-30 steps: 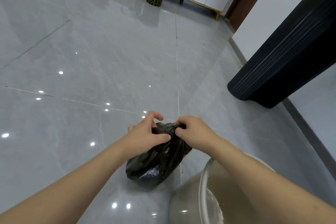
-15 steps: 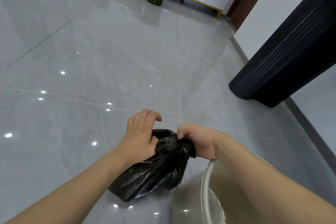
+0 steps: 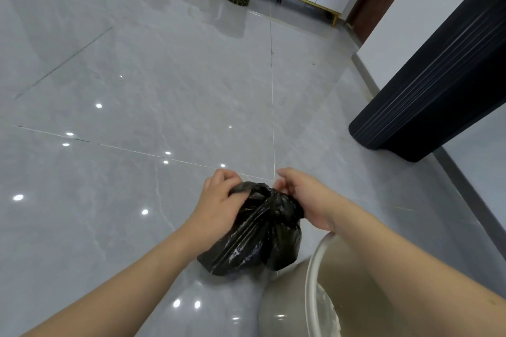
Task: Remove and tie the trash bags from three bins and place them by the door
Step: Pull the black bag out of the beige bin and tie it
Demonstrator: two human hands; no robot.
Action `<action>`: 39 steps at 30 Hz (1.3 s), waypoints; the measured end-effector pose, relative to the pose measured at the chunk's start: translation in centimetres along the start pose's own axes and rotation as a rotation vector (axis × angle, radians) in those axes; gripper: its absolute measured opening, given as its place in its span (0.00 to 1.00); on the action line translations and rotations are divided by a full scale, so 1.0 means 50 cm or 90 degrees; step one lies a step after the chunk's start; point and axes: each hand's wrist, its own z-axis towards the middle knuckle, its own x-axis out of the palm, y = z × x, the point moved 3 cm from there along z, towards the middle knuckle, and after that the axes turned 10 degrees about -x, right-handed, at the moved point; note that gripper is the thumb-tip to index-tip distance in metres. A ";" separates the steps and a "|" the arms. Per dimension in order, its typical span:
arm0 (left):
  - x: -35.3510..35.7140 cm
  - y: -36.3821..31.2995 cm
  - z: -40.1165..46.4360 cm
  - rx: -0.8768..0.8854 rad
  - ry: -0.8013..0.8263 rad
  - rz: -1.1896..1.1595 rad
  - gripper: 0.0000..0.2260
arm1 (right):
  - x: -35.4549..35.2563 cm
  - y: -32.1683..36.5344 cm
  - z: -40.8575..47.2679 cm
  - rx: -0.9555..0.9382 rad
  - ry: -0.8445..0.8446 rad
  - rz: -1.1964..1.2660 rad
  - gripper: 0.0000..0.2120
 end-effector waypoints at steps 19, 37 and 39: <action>-0.086 0.102 0.048 -0.340 -0.213 -0.350 0.12 | -0.049 -0.001 0.016 -0.163 0.006 -0.852 0.15; -0.003 0.046 -0.029 -0.046 0.056 -0.076 0.11 | 0.072 -0.012 0.018 0.010 -0.096 -0.087 0.06; -0.021 0.034 -0.019 -0.009 0.034 0.023 0.12 | 0.079 -0.008 0.012 -0.008 -0.038 -0.139 0.03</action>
